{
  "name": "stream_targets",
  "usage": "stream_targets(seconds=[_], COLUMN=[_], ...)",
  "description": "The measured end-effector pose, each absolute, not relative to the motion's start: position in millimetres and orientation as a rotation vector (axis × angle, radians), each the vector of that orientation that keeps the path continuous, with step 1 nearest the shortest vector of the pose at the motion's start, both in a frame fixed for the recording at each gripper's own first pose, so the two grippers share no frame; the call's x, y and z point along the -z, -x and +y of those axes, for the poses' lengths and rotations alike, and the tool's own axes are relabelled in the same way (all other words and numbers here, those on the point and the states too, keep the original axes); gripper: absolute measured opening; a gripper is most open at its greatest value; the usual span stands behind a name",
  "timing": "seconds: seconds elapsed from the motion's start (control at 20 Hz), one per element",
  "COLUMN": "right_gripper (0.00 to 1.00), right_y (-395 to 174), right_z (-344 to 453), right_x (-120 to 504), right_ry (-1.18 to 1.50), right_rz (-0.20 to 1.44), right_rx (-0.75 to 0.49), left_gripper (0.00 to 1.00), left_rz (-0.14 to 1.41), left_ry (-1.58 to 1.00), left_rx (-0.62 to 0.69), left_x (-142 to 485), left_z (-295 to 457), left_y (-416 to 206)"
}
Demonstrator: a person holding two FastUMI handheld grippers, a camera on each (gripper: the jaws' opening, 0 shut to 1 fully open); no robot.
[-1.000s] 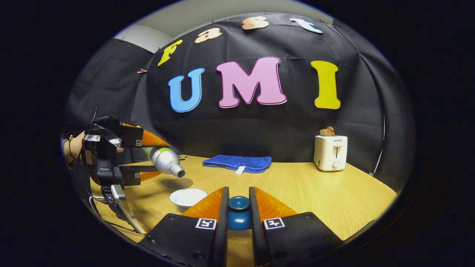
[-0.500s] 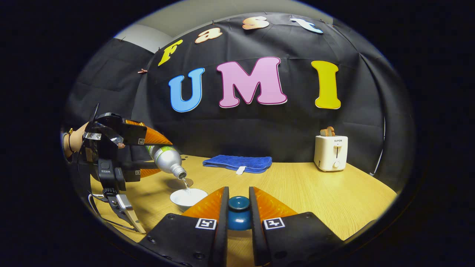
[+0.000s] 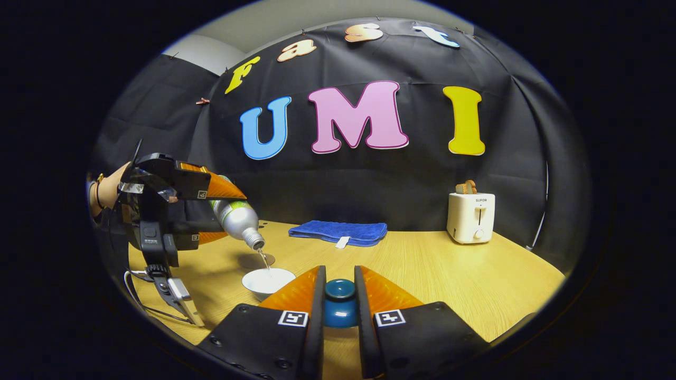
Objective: Open the teacup lid with one hand, grasp the water bottle and pour water into the teacup with the other hand; after pouring, place the water bottle on the coaster and then close the teacup lid.
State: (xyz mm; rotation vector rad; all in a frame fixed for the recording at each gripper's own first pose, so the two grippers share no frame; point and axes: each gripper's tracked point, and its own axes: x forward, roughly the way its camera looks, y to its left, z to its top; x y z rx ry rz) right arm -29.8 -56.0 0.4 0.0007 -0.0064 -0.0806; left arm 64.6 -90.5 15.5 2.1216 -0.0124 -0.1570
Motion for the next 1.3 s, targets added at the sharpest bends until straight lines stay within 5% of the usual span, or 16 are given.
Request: stream_targets(seconds=[0.9,1.3], right_gripper=[0.31,0.31], right_y=[30.3,29.6], right_z=[-55.8,-56.3], right_x=[-0.5,-0.2], right_ry=[-0.001,0.000], right_rz=[-0.007,-0.007], right_rx=[0.081,0.081], left_gripper=[0.81,0.80], left_rz=[-0.072,0.032], left_ry=[-2.267,-1.811], left_rx=[0.130,0.243], left_x=[-25.9,11.8], left_z=[-86.6,-82.2], left_y=[-66.3,-68.6])
